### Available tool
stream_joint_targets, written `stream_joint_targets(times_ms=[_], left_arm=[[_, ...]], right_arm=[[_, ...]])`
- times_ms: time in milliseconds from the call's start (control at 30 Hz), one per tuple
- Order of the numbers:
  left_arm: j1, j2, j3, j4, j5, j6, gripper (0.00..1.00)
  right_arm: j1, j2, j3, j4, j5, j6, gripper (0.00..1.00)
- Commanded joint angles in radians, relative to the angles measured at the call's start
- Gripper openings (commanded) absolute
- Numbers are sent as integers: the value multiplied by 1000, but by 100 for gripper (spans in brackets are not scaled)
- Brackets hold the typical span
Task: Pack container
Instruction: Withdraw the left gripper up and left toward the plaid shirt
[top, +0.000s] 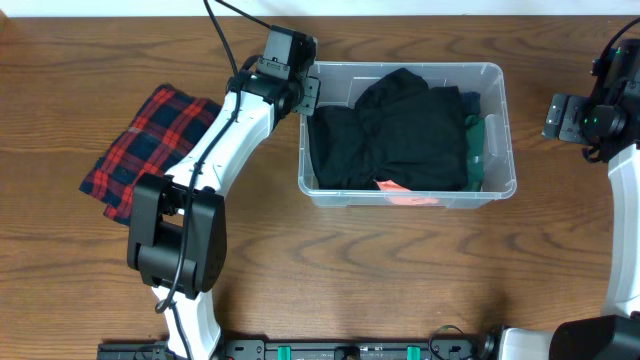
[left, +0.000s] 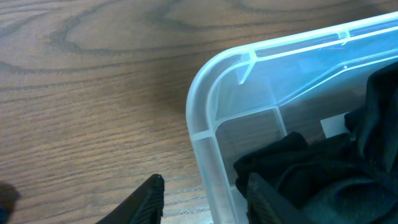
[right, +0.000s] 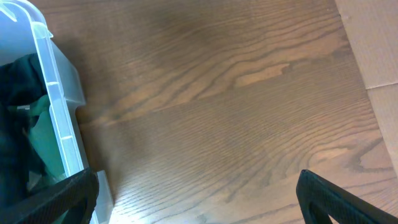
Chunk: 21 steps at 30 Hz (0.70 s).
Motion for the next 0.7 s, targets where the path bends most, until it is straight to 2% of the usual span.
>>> stream_joint_targets(times_ms=[0,233,667], left_arm=[[5,7,-10,-5,-55,0,37],[7,7,-10,-5,-55,0,31],[60,7,-10,-22,-58,7,31]], right_arm=[[-2,1,6,-1,13,10,99],[-2,1,6,-1,13,10,99],[-2,1,6,-1,13,10,99]])
